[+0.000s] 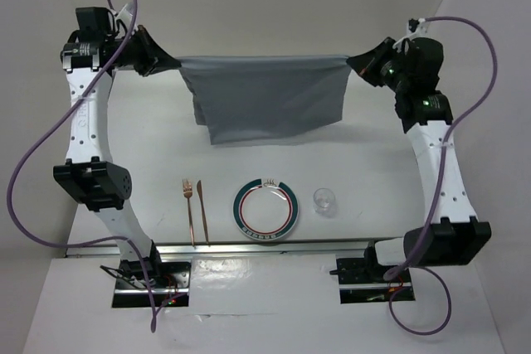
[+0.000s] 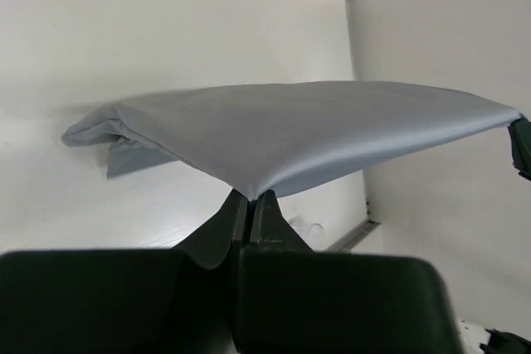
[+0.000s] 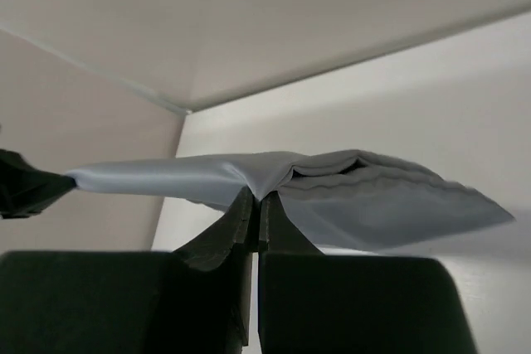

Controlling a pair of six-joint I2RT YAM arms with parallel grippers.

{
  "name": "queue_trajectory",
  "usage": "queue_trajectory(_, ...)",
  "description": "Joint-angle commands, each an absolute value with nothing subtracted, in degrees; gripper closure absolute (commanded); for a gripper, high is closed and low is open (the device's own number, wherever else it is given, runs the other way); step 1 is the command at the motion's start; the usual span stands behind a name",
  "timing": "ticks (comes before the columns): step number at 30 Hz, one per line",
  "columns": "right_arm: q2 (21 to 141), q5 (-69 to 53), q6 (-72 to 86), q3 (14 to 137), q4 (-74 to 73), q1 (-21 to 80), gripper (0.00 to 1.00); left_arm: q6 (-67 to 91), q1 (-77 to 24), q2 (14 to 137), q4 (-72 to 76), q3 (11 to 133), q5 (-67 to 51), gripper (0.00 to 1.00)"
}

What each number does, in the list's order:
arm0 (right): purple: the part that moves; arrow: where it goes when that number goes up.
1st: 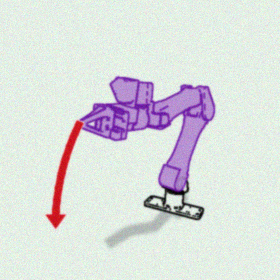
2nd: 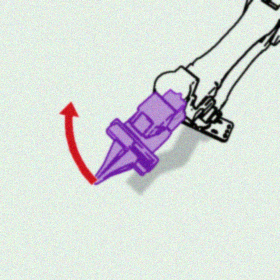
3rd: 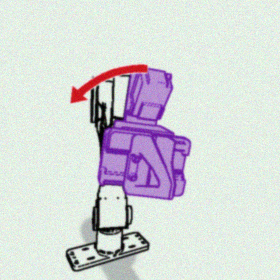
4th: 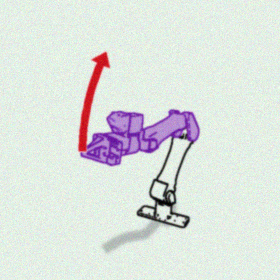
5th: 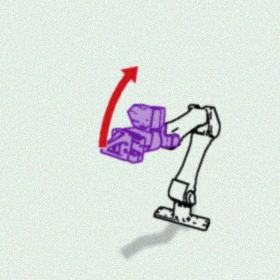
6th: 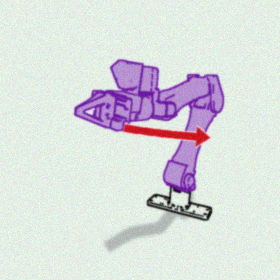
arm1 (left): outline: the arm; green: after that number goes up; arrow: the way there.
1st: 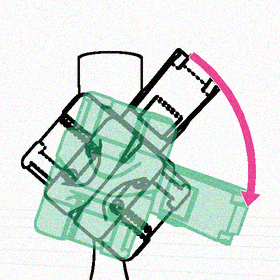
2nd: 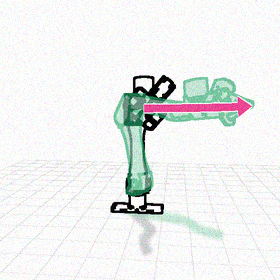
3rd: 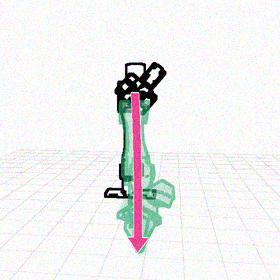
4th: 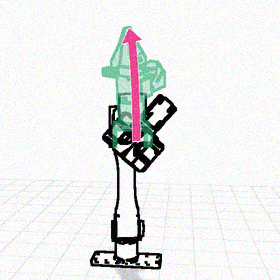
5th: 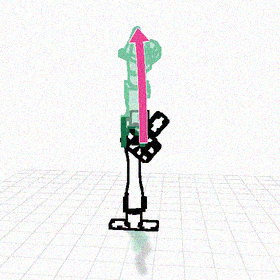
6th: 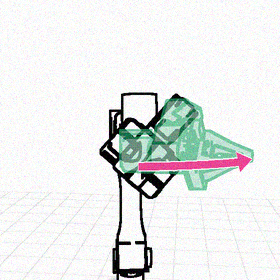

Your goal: Set the dinner table for one person

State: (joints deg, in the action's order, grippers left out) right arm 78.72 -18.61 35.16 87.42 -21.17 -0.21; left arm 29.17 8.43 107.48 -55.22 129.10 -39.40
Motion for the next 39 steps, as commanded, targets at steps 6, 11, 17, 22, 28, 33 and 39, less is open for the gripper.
queue_trajectory(6, 71.54, -12.66, 34.1, 91.14, -25.05, -0.62, 1.0, 30.32, 10.02, 106.88, -51.77, 130.33, -48.86, 1.0)
queue_trajectory(11, 73.82, -12.04, 34.1, 93.16, -25.05, -0.62, 1.0, 31.55, 7.3, 111.09, -49.58, 132.88, -50.01, 1.0)
queue_trajectory(17, 81.97, -12.57, 35.32, 95.88, -18.65, -0.62, 1.0, 36.38, 5.54, 119.6, -44.13, 139.39, -54.57, 1.0)
queue_trajectory(22, 89.64, -13.88, 37.08, 99.75, -13.89, -0.62, 1.0, 44.0, 5.54, 125.06, -33.35, 144.39, -57.9, 1.0)
queue_trajectory(28, 94.48, -13.89, 38.14, 103.1, -9.32, -0.62, 1.0, 58.24, 8.53, 128.4, -15.75, 145.02, -63.27, 1.0)
queue_trajectory(33, 92.55, -13.36, 38.14, 96.7, -7.65, -0.62, 1.0, 59.07, 10.45, 128.15, -12.39, 143.89, -65.92, 1.0)
queue_trajectory(39, 85.79, -16.52, 37.62, 75.45, -6.25, -0.62, 1.0, 38.53, 9.76, 118.32, -29.33, 124.4, -63.2, 1.0)
